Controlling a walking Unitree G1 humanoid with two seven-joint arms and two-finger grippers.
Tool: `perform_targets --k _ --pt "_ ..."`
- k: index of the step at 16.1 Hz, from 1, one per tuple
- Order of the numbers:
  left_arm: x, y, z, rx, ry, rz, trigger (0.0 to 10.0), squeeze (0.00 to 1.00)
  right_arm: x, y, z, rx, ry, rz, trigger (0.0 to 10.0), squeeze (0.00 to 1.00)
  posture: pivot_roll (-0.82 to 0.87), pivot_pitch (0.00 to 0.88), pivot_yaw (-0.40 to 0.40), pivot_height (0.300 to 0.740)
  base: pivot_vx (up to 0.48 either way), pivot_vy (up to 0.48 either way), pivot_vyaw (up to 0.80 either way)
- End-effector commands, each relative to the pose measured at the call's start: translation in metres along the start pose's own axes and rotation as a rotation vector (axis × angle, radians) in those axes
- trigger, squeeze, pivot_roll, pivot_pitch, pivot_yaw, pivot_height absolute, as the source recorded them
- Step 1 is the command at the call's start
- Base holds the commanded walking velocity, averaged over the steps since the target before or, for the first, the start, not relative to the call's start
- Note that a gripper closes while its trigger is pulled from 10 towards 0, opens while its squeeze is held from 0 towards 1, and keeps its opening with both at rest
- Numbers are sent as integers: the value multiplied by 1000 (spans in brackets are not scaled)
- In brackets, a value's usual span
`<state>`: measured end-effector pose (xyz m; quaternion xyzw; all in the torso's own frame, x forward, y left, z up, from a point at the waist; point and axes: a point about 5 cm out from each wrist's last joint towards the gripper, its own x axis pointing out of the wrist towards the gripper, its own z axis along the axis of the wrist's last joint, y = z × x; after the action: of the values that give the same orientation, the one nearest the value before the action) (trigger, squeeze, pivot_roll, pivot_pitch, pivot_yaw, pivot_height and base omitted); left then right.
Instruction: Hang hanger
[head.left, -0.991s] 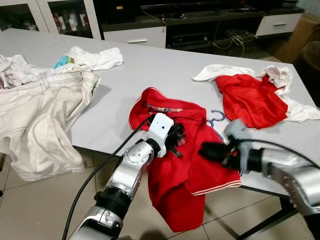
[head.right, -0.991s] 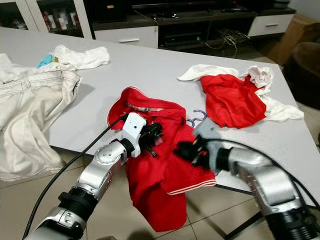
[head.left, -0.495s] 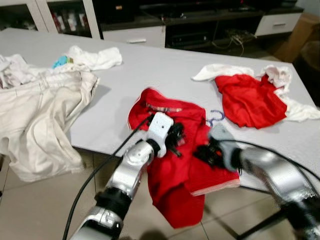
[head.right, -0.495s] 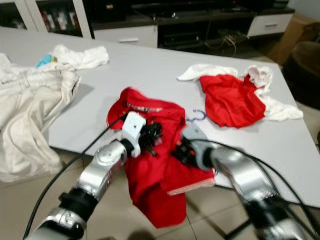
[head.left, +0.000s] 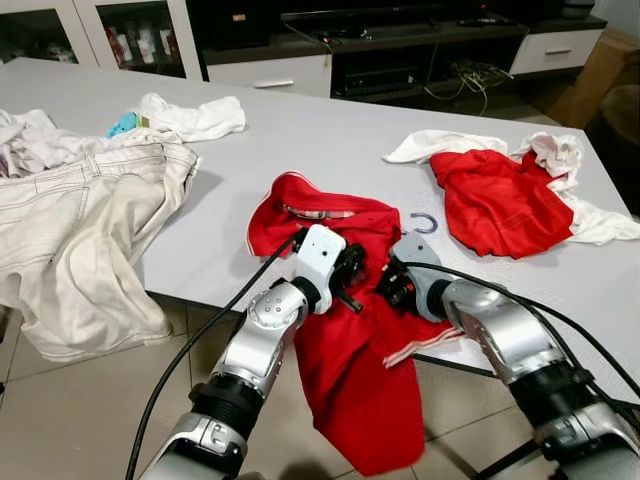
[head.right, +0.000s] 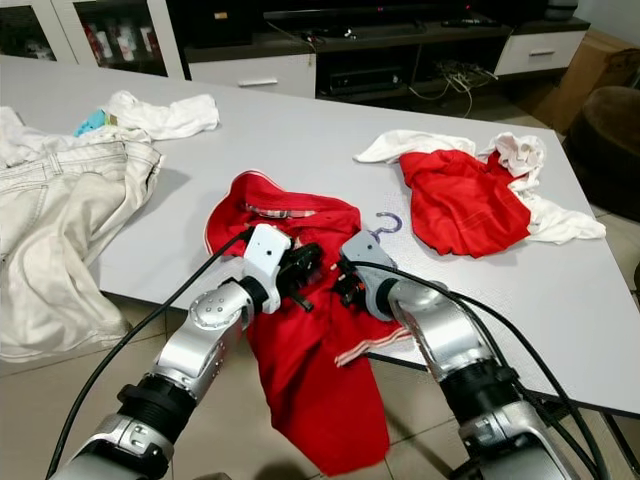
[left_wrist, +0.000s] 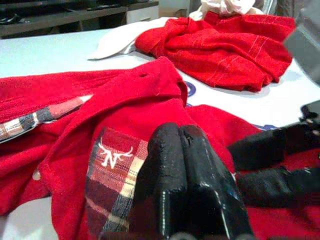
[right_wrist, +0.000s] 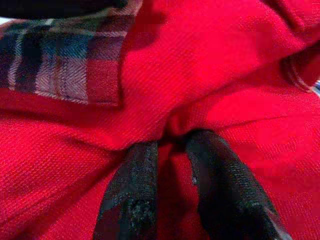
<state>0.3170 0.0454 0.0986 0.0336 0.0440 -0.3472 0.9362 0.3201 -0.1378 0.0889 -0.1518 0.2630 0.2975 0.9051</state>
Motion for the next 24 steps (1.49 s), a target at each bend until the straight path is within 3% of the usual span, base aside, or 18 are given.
perform_targets --k 1,6,12,14,18,21,24 --pt "0 2 3 6 -2 4 10000 0 -1 -10 -5 5 28 -61 10000 0 -85 0 6 740 0 0 0" --pt "1 4 5 12 -8 4 10000 0 9 -30 4 65 -46 -247 10000 0 -91 0 14 740 0 0 0" --pt "0 4 5 10 -10 12 10000 0 5 -37 23 68 -113 -232 10000 0 -88 0 11 740 0 0 0" --pt "2 4 7 8 -16 9 10000 0 -6 -38 37 64 -155 -165 10000 0 -93 0 10 740 0 0 0" --pt "2 5 10 -6 -30 18 10000 0 -30 -49 51 67 -212 -149 10000 0 -98 0 11 740 0 0 0" --pt "1 6 8 -13 -28 24 10000 0 -44 -58 52 88 -240 -198 10000 0 -99 0 13 740 0 0 0" --pt "-3 9 8 -29 -33 48 10000 0 -61 -62 57 131 -393 -318 10000 0 -98 0 16 740 0 0 0"
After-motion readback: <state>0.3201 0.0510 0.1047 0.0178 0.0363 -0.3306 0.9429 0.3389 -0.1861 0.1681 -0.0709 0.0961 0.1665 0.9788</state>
